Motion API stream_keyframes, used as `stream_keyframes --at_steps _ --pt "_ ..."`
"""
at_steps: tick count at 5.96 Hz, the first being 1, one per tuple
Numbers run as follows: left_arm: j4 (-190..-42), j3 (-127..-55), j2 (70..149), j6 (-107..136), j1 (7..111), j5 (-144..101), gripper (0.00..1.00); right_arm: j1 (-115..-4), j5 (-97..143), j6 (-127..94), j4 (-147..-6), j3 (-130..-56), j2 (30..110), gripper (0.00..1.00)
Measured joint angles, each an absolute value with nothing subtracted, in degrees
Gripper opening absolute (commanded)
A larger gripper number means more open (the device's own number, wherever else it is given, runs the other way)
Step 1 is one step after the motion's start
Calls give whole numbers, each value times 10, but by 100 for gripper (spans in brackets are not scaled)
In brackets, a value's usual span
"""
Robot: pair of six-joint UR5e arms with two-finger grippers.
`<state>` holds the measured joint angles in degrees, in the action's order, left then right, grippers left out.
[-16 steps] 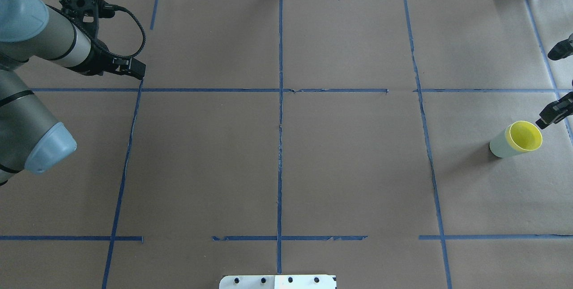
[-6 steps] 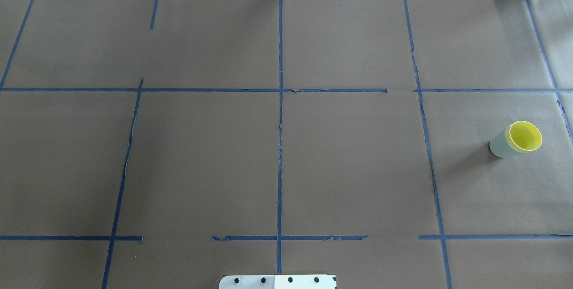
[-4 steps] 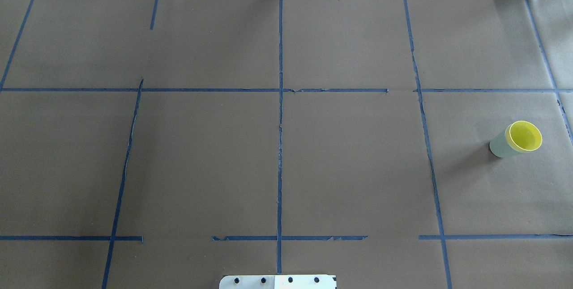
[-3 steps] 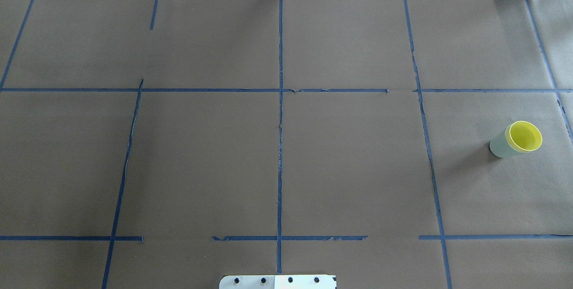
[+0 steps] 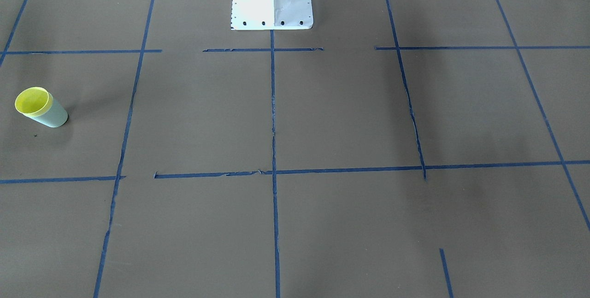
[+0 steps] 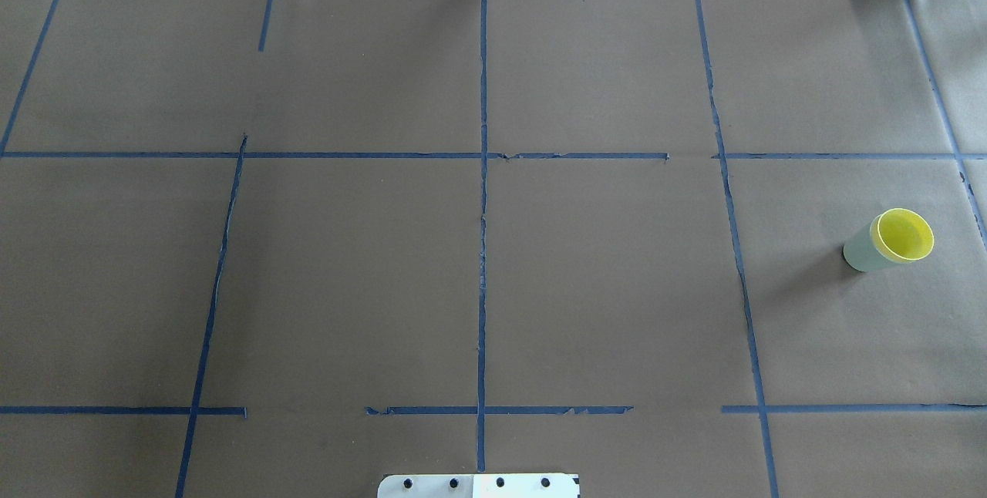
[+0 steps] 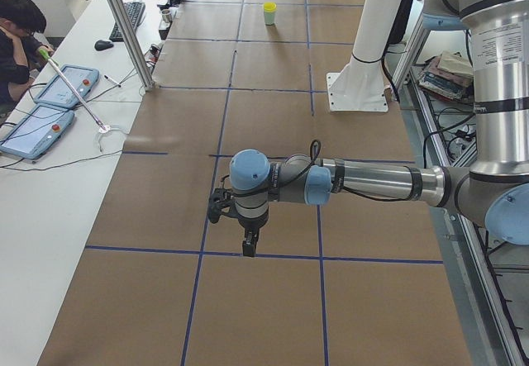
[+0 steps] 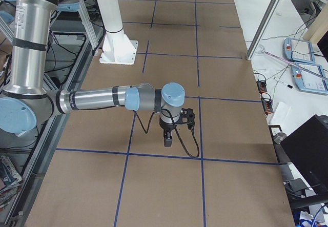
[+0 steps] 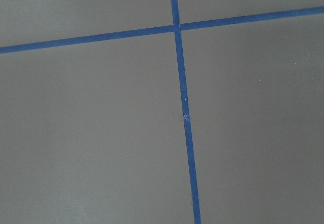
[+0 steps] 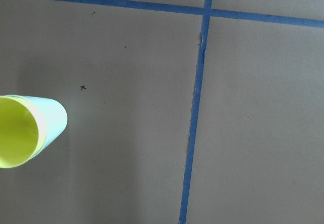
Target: Transfer and stack yellow cup on green cup
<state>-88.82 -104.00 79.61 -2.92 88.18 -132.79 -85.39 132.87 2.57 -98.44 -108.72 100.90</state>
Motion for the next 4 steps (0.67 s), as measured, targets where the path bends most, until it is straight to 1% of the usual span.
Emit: stream_keyframes --at_steps 4 --pt "-887 -1035 795 -30 882 -1328 100 -854 1329 29 -984 -1088 1010 100"
